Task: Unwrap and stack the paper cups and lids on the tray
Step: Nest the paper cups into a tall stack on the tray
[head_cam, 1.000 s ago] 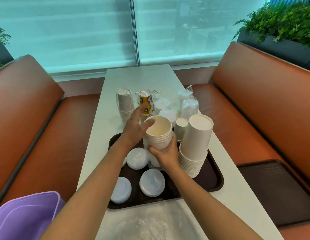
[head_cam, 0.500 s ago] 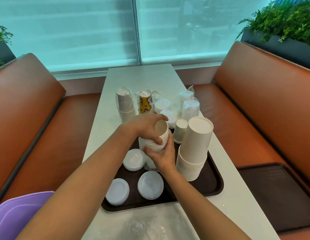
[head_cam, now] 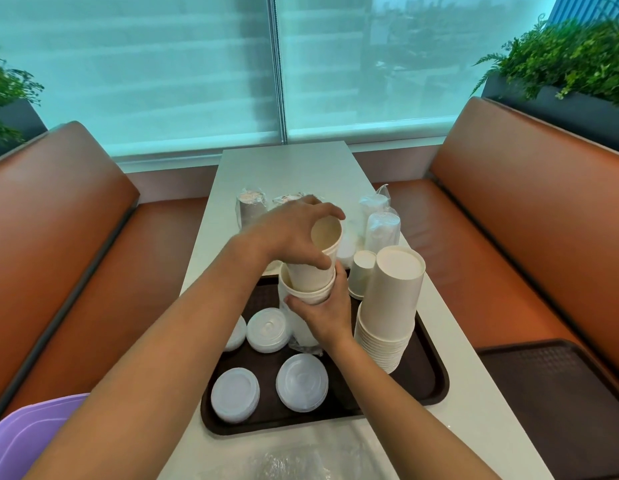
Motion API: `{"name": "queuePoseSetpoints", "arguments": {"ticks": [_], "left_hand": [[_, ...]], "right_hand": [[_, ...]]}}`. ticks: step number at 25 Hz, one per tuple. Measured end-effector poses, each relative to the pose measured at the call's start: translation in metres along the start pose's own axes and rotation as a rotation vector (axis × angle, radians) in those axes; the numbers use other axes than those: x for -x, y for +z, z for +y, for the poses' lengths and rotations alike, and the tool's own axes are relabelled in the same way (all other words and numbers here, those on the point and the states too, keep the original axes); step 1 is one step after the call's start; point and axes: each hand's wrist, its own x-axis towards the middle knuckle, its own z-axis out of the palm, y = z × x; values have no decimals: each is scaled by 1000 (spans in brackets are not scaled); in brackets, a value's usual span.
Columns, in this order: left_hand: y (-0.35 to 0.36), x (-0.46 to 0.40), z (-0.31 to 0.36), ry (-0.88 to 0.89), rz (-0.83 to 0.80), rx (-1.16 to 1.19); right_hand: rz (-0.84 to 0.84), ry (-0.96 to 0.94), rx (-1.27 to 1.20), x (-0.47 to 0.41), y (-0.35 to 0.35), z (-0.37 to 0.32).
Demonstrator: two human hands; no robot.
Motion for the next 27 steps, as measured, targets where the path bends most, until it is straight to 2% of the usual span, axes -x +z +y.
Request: {"name": "queuePoseSetpoints", "arguments": {"ticks": [11,14,19,22,24,27], "left_hand": [[-3,43,-34,-142,323,327],[3,46,-37,-168,295,343],[-6,40,-36,-207,149,254],[-18,42,-32,-190,160,227],[-27,49,-26,-178,240,222],[-35,63,-17,-158,401,378]], "right_hand": [[-38,21,-42,1,0,2],[-25,43,-44,3,1,3],[-15,25,25,11,2,-1],[1,-14,70,37,-1,-2],[26,-119,83,64,-7,-4],[100,-503,154,91,-35,-8]]}}
